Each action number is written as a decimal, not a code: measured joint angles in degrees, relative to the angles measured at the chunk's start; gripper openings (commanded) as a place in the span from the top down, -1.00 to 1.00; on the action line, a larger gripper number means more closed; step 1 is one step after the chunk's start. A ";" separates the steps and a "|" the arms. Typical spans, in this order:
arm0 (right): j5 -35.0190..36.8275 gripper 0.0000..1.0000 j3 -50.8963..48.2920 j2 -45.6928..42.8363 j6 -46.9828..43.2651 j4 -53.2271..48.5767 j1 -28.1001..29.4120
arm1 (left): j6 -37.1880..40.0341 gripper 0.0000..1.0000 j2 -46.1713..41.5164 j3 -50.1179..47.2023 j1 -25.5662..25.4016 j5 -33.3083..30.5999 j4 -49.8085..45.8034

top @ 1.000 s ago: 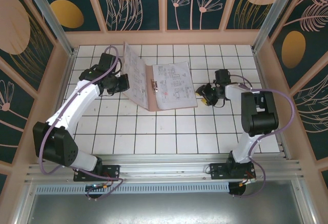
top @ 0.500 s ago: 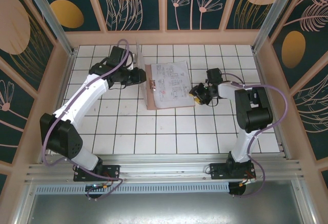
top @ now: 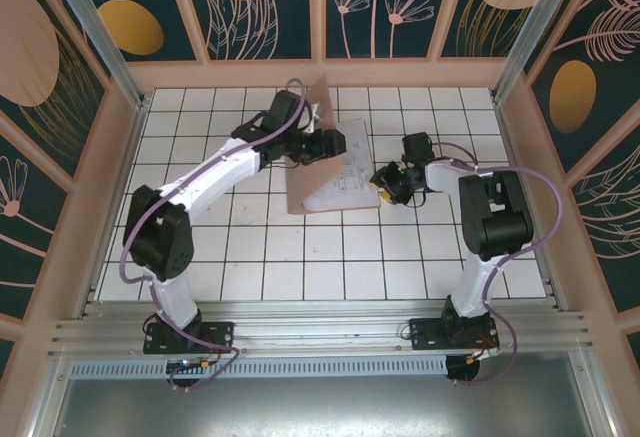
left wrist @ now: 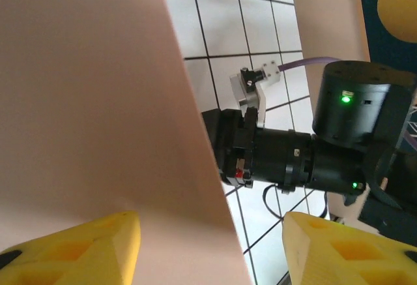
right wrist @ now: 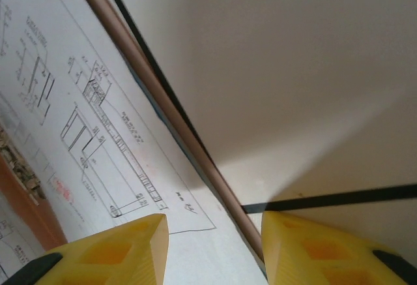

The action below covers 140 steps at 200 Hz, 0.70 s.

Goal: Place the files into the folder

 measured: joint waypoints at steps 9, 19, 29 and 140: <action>2.49 0.14 -0.11 -1.81 0.00 -1.25 0.02 | -1.07 -0.22 1.97 0.15 -0.74 0.68 1.75; 4.83 0.14 -0.48 -4.66 0.02 -2.03 0.02 | -2.14 -0.22 3.80 0.28 -1.51 1.27 3.28; 7.78 0.14 -1.09 -8.57 0.04 -2.58 0.02 | -3.21 -0.22 5.81 0.55 -2.16 1.90 4.83; 16.68 -0.98 -7.89 -26.43 -1.57 -4.76 -0.04 | -7.85 -0.98 11.87 -1.14 -3.82 0.04 10.78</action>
